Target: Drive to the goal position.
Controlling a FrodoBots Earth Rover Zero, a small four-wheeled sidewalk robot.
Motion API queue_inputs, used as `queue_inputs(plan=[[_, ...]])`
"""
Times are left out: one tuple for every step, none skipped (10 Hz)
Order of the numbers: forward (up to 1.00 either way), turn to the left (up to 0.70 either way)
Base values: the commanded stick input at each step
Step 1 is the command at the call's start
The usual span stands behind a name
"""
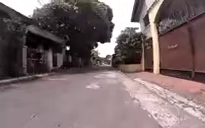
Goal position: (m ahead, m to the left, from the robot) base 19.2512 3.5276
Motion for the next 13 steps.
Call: queue_inputs(plan=[[1.0, 0.0], [1.0, 0.0], [1.0, 0.0], [1.0, 0.0], [1.0, 0.0], [1.0, 0.0], [1.0, 0.0], [1.0, 0.0], [1.0, 0.0], [1.0, 0.0], [1.0, 0.0], [1.0, 0.0], [1.0, 0.0]])
